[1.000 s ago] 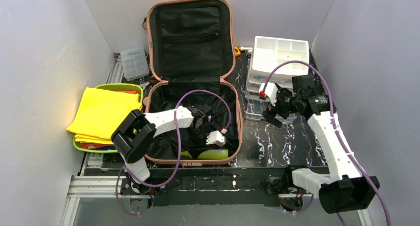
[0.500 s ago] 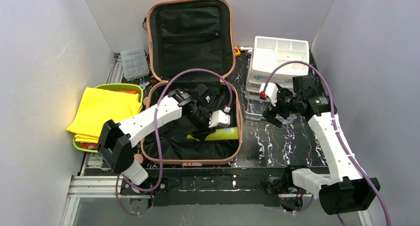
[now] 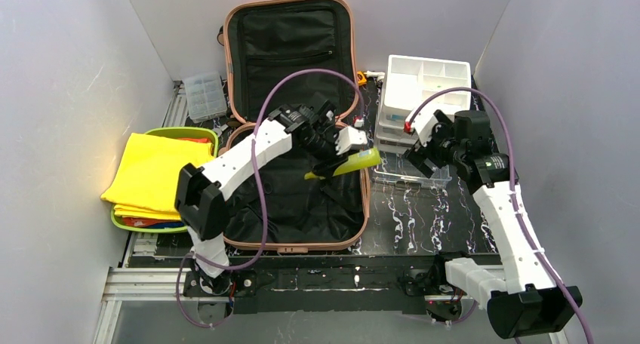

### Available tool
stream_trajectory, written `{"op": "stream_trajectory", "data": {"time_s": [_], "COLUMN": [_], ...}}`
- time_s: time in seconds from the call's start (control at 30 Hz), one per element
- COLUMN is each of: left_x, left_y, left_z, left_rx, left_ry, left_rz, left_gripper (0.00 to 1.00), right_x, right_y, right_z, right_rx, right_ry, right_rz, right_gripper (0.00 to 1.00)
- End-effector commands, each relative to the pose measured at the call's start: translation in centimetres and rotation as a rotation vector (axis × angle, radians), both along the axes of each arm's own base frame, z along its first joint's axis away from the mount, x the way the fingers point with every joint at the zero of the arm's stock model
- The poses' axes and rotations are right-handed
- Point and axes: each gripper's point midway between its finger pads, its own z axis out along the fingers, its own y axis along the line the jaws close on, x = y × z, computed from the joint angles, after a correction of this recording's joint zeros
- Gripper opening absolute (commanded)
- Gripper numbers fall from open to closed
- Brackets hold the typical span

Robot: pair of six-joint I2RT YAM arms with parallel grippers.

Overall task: Open, take out, and arrange the luggage
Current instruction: Pick up the makeup from the opened luggage, then pass from the left arm to the right

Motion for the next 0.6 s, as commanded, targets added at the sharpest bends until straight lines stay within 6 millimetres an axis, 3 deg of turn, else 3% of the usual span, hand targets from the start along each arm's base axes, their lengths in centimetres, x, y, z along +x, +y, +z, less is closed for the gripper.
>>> {"op": "stream_trajectory", "data": {"time_s": [0.0,0.1,0.4,0.47,0.5,0.57], "left_x": [4.4,5.8,5.9,5.8,5.8,5.7], "left_y": [-4.1,-6.9,-14.4,-15.7,-16.1,-16.7], "left_z": [3.3,3.0,1.8,1.7,1.6,1.8], "left_rx": [-0.103,-0.114,-0.119,-0.126,-0.131,-0.15], "left_ry": [-0.105,-0.129,-0.269,-0.301,-0.312,-0.323], "left_rz": [0.038,0.0,-0.176,-0.194,-0.2,-0.206], "left_gripper": [0.0,0.0,0.0,0.0,0.0,0.0], "right_x": [3.7,4.1,4.4,3.9,3.3,-0.3], "right_y": [-4.0,-5.4,-8.1,-7.5,-6.1,-2.9], "right_z": [4.6,5.9,11.5,12.3,12.3,9.6], "right_rx": [0.001,-0.017,0.001,-0.006,-0.023,-0.09], "right_ry": [-0.223,-0.262,-0.373,-0.372,-0.356,-0.23], "right_rz": [-0.295,-0.362,-0.478,-0.413,-0.299,0.003], "right_gripper": [0.98,0.98,0.98,0.98,0.98,0.98]}}
